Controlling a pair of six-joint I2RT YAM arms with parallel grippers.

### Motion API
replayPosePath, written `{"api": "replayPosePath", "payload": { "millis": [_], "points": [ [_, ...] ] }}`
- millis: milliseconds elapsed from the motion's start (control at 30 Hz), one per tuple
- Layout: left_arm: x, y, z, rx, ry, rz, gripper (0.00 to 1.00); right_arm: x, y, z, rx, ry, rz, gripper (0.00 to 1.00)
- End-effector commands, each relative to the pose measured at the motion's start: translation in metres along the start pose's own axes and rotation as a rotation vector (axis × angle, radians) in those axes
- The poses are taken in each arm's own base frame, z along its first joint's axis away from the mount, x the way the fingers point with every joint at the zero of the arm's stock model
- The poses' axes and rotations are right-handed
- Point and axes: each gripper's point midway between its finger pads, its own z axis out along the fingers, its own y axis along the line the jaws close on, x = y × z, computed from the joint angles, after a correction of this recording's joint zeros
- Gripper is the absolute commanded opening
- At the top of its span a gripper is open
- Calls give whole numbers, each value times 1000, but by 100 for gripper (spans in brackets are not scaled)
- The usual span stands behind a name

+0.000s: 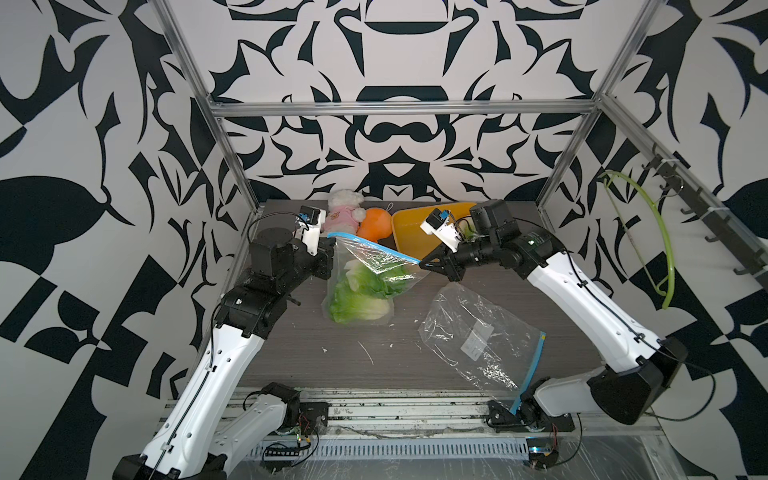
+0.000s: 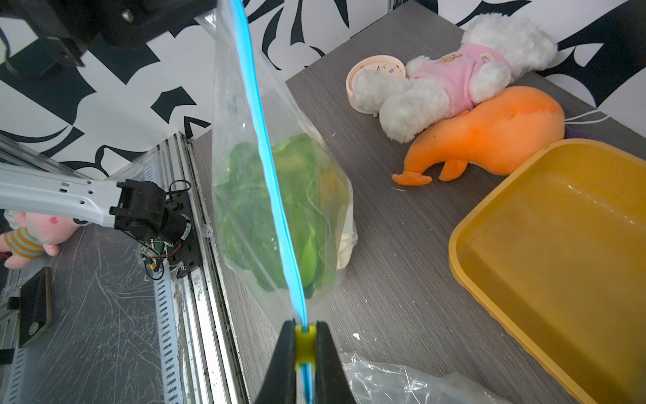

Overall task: Put the chinese cabbages into a zipper bag and zip it
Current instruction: Zip the zipper on the zipper food storage bag.

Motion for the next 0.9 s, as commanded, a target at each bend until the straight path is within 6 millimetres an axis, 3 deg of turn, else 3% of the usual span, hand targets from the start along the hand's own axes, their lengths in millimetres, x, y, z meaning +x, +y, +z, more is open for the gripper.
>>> {"api": "replayPosePath", "payload": {
  "millis": [0,300,500,633,700,800,867],
  "points": [
    [-29,19,-12,-95,-89,-11,0,14,-7,-16,82,35,35,2],
    [-29,19,-13,-95,-90,-27,0,7,-11,-17,97,50,59,9],
    [-30,19,-18,-99,-95,-33,0,-32,5,-18,57,-65,67,39],
    [-25,40,-32,-232,-80,-31,0,-55,6,-16,110,-123,117,46],
    [-24,60,-47,-361,-60,0,0,-62,3,-14,161,-150,149,47],
    [-26,93,-72,-582,-12,92,0,-65,0,-10,182,-182,195,47],
    [-32,104,-86,-667,12,165,0,-64,-3,-10,199,-207,217,47]
  ]
}}
